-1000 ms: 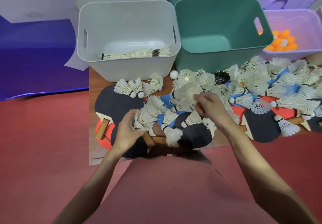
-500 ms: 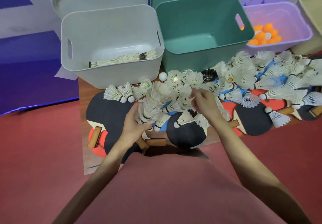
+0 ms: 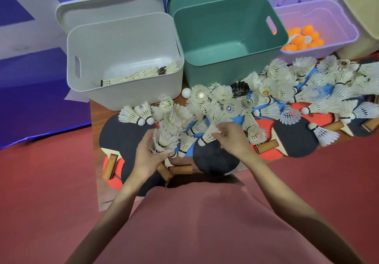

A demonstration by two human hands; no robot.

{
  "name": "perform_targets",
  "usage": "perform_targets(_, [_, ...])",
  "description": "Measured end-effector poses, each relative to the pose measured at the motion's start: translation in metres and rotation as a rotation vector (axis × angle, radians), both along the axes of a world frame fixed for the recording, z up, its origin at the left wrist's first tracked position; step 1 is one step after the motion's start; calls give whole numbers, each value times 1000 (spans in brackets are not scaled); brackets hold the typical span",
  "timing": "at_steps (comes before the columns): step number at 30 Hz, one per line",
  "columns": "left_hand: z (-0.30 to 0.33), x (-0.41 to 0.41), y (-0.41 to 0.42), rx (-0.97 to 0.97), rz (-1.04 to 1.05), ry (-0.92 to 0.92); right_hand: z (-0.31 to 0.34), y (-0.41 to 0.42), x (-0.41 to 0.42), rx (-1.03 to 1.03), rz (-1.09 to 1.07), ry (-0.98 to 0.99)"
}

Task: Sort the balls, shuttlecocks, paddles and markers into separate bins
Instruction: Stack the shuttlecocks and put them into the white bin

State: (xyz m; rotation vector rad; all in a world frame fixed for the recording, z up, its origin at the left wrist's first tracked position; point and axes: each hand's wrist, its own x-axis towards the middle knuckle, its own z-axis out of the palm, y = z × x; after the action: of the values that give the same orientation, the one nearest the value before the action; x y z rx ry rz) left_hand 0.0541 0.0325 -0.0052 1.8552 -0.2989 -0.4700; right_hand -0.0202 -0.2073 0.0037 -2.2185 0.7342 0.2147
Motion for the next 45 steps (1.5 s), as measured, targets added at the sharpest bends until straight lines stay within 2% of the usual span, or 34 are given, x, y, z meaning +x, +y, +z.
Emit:
perform_targets(2, [0, -1, 3, 2, -11, -21, 20, -3, 0, -15, -77, -184])
perform_targets(5, [1, -5, 3, 1, -28, -36, 57, -3, -1, 67, -210, -573])
perform_targets(7, [2, -8, 2, 9, -38, -45, 74, 0, -1, 126, -211, -705])
perform_targets(9, [2, -10, -1, 10, -51, -57, 77, 4, 1, 105, -77, -659])
perform_targets(11, [3, -12, -4, 7, -60, -65, 72, 11, 4, 95, 129, -479])
perform_targets(13, [4, -13, -4, 16, -64, -81, 64, 19, 4, 136, 245, -389])
perform_targets(18, [-1, -14, 15, -50, 5, -24, 63, 34, 7, 221, 221, -526])
perform_targets(20, [-3, -16, 24, -49, 51, -33, 59, 38, 8, 227, 121, -583])
perform_targets(22, [-5, -17, 32, -31, 89, -55, 45, 38, 13, 208, 7, -549])
perform_targets(24, [-8, -18, 39, -15, 127, -53, 21, 30, 22, 74, 6, -401])
perform_targets(27, [-13, -18, 48, 1, 158, -36, -17, 13, 44, -219, 235, -146])
perform_targets(31, [-12, -17, 55, -31, 155, -30, -38, 3, 81, -579, 467, 2])
perform_targets(33, [-7, -14, 57, -45, 151, -32, -39, 1, 95, -669, 521, 44])
perform_targets(38, [3, -6, 62, -55, 171, -33, -39, 0, 114, -742, 555, 157])
perform_targets(41, [0, -2, 69, -41, 181, -32, -34, 1, 113, -709, 439, 54])
perform_targets(43, [-4, 0, 74, -21, 182, -36, -24, 5, 103, -631, 294, -199])
perform_targets(45, [-7, 0, 78, 4, 173, -40, -5, 14, 88, -408, 111, -489])
